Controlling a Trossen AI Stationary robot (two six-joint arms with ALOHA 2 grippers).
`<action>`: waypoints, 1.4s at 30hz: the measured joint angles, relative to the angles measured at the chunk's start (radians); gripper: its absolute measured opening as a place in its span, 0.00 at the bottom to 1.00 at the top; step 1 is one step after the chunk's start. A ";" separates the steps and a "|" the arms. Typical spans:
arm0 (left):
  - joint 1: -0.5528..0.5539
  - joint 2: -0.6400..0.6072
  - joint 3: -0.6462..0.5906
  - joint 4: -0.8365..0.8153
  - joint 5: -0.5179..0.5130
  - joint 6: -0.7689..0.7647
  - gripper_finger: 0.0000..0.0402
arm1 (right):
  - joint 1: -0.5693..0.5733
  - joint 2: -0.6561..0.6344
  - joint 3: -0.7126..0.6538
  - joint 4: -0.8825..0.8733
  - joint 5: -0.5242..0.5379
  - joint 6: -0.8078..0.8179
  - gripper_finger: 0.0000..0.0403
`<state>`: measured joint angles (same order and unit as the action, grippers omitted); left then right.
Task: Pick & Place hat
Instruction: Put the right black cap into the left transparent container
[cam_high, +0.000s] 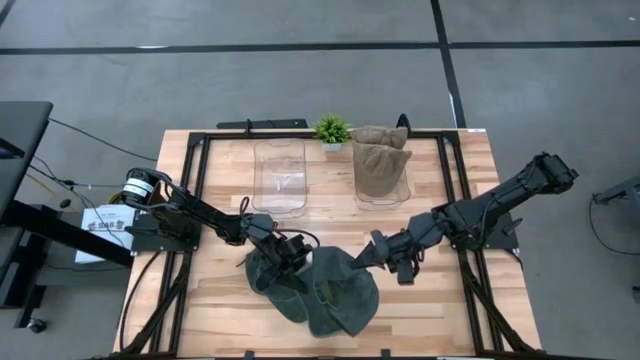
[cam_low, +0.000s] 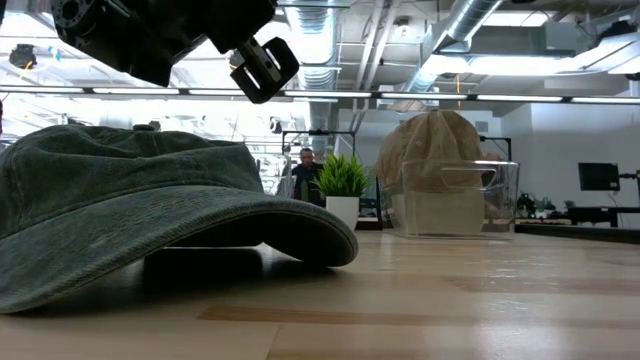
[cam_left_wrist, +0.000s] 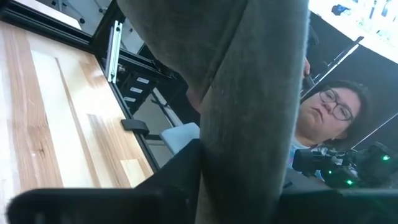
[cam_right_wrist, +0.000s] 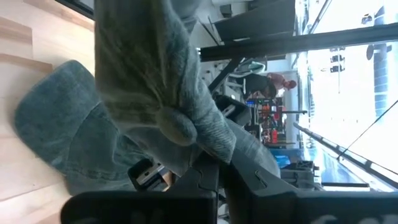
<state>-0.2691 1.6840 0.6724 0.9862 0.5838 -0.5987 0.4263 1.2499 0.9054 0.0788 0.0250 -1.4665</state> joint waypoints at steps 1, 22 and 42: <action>0.000 0.000 0.000 -0.001 0.000 0.000 0.25 | 0.002 0.000 0.000 0.000 0.000 0.000 0.00; 0.018 0.000 0.000 -0.096 0.000 -0.001 0.39 | 0.023 0.000 0.000 0.000 0.002 0.000 0.00; 0.144 0.000 0.000 -0.096 0.105 0.094 0.39 | 0.108 -0.002 0.000 -0.028 0.079 -0.004 0.00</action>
<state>-0.1250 1.6840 0.6720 0.8902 0.6886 -0.5050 0.5346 1.2480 0.9054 0.0509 0.1043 -1.4702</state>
